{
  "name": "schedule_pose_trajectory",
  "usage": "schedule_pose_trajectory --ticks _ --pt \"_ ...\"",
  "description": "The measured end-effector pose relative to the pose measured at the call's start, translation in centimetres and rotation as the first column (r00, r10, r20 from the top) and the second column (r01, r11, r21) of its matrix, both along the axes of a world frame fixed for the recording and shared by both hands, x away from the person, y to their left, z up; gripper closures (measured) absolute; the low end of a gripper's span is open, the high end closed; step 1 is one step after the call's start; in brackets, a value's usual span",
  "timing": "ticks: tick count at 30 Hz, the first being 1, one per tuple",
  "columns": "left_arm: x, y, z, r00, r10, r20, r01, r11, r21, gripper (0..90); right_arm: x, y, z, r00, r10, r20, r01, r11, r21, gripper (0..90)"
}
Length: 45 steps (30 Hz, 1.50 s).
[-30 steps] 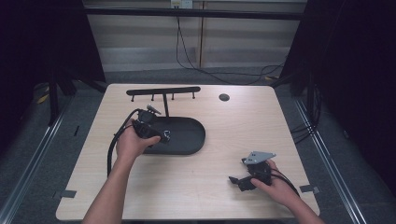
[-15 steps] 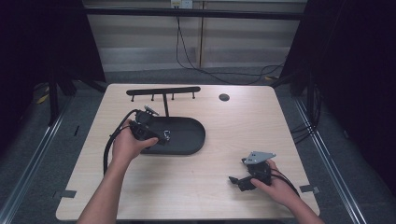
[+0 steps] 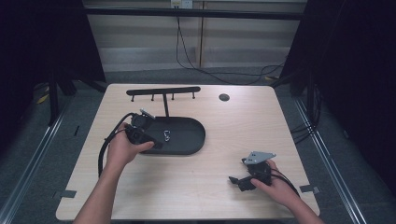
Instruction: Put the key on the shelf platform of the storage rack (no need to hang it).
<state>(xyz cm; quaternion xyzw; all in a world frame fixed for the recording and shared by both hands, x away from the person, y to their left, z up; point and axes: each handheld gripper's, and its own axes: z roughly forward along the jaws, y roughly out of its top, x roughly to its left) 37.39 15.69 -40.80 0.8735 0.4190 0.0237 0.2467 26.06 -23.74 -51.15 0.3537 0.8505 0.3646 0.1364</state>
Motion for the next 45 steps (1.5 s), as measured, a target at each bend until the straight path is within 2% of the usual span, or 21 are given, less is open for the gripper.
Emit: schedule_pose_trajectory --ticks 20,22,31,34,38,45 --pt "-1.8 1.1 -0.5 0.9998 -0.02 0.006 0.02 0.9998 0.006 27.8 0.0 0.0 0.0 1.0 -0.001 0.0 0.001 1.0 0.0 9.6" --pt "-1.9 1.3 -0.5 0.9996 -0.026 0.013 0.025 0.9994 0.024 27.8 0.0 0.0 0.0 1.0 -0.001 0.0 0.001 1.0 0.0 9.6" --pt "-2.7 2.1 -1.3 0.9999 -0.012 0.007 0.011 0.9999 0.004 27.5 0.0 0.0 0.0 1.0 -0.001 0.0 0.001 1.0 0.0 9.6" --pt "-2.8 2.4 -1.5 0.9998 -0.019 0.01 0.019 0.9997 0.013 27.4 0.0 0.0 0.0 1.0 -0.001 0.0 0.001 1.0 0.0 9.6" --pt "-3.2 2.8 -2.0 0.9999 -0.012 0.005 0.012 0.9999 -0.005 27.4 0.0 0.0 0.0 1.0 -0.001 0.0 0.001 1.0 0.0 9.6" --pt "-3.7 3.9 -2.6 1.0 0.008 0.004 -0.008 0.9999 -0.01 27.4 0.0 0.0 0.0 1.0 -0.001 0.0 0.001 1.0 0.0 9.6"
